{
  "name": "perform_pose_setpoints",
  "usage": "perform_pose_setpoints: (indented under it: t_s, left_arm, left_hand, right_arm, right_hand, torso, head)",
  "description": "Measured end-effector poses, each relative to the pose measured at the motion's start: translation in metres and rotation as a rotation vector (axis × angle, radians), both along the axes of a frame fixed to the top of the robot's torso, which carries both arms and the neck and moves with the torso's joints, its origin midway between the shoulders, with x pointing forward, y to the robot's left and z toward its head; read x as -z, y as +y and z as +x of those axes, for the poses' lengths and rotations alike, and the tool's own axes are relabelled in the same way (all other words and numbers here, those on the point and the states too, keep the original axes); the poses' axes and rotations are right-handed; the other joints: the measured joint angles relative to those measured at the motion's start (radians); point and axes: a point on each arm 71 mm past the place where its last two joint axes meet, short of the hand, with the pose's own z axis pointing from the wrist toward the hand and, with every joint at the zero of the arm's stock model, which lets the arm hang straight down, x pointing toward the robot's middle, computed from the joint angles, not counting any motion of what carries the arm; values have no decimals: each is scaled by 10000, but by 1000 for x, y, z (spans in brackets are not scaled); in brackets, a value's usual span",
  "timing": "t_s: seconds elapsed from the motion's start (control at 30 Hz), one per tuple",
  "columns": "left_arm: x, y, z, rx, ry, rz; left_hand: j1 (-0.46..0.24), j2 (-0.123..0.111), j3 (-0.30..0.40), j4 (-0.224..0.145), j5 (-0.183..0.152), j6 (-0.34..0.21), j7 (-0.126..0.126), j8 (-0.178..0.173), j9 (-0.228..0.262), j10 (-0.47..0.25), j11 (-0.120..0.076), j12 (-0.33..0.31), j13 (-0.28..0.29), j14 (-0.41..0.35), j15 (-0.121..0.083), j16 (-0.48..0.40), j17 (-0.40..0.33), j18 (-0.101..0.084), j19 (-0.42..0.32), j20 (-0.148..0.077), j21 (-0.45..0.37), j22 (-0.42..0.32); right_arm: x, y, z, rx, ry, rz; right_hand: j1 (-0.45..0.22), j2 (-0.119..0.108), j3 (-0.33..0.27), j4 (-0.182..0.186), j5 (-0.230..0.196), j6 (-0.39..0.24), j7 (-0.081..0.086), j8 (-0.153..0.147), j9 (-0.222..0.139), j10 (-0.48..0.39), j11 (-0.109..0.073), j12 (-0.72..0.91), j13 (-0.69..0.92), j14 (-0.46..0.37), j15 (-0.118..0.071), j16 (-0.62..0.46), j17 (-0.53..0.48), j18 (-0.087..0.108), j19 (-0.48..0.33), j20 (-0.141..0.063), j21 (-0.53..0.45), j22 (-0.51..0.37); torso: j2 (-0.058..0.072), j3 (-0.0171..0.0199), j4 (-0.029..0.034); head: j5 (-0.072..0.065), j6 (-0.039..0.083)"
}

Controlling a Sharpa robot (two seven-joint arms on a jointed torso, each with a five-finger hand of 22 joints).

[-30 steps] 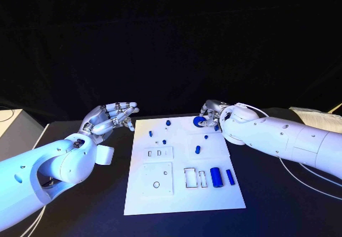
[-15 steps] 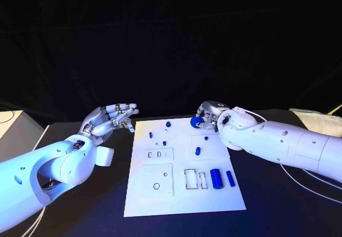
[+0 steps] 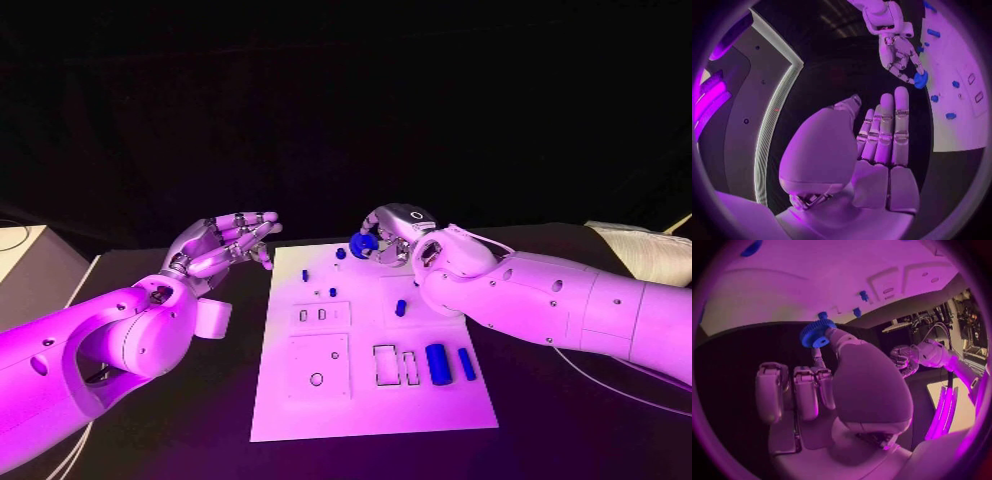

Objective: Assemble the parts on the task board

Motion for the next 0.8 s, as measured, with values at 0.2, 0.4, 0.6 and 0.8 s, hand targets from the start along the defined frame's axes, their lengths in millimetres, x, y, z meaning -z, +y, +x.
perform_pose_setpoints:
  t_s: [0.2, 0.4, 0.6, 0.8]
  left_arm:
    - [0, -1, 0, 20, 1, -13]
    - [0, -2, 0, 27, 1, -18]
    - [0, -1, 0, 15, 2, -11]
    - [0, 0, 0, -5, 3, 6]
  left_hand:
    - [0, 0, 0, 0, 0, 0, 0, 0, 0, 0, 0, 0, 0, 0, 0, 0, 0, 0, 0, 0, 0, 0]
    - [0, 0, 0, 0, 0, 0, 0, 0, 0, 0, 0, 0, 0, 0, 0, 0, 0, 0, 0, 0, -1, -1]
    - [0, 0, -1, 1, 0, 0, 0, 0, 0, 0, 0, 0, 0, 0, 0, 0, 0, -1, 1, 1, -2, -2]
    - [0, 0, -1, 1, 0, 0, 0, 0, -1, 0, 0, 0, 0, 0, 0, 0, 1, 0, 1, 1, -4, -2]
  right_arm:
    - [6, 23, -4, -436, -7, -38]
    - [16, 38, -5, -602, 153, -128]
    - [25, 45, -2, -546, 346, -314]
    - [27, 46, 2, -355, 439, -506]
  right_hand:
    - [-14, -12, 0, 0, -18, 4, -2, 0, 1, 0, 0, 0, -1, 0, 0, 0, 0, 2, 37, -36, 7, -1]
    - [-77, -77, -1, 0, -20, 20, -17, 98, 3, 0, 0, 0, -2, 0, 1, 0, 0, 2, 37, -36, 7, -2]
    - [-78, -77, 40, -41, -38, 26, -22, 99, 3, -1, 0, 0, -3, 0, 1, 0, 0, 2, 36, -36, 7, -3]
    - [-143, -143, 40, -43, -53, 56, -53, 99, 2, -1, 1, 0, -3, 0, 2, 0, 0, 3, 36, -36, 7, -3]
  torso:
    - [7, -1, 17]
    - [18, 2, 47]
    - [25, -4, 62]
    - [24, -13, 42]
  head:
    - [-1, 21]
    - [24, 2]
    - [78, -38]
    - [138, -50]
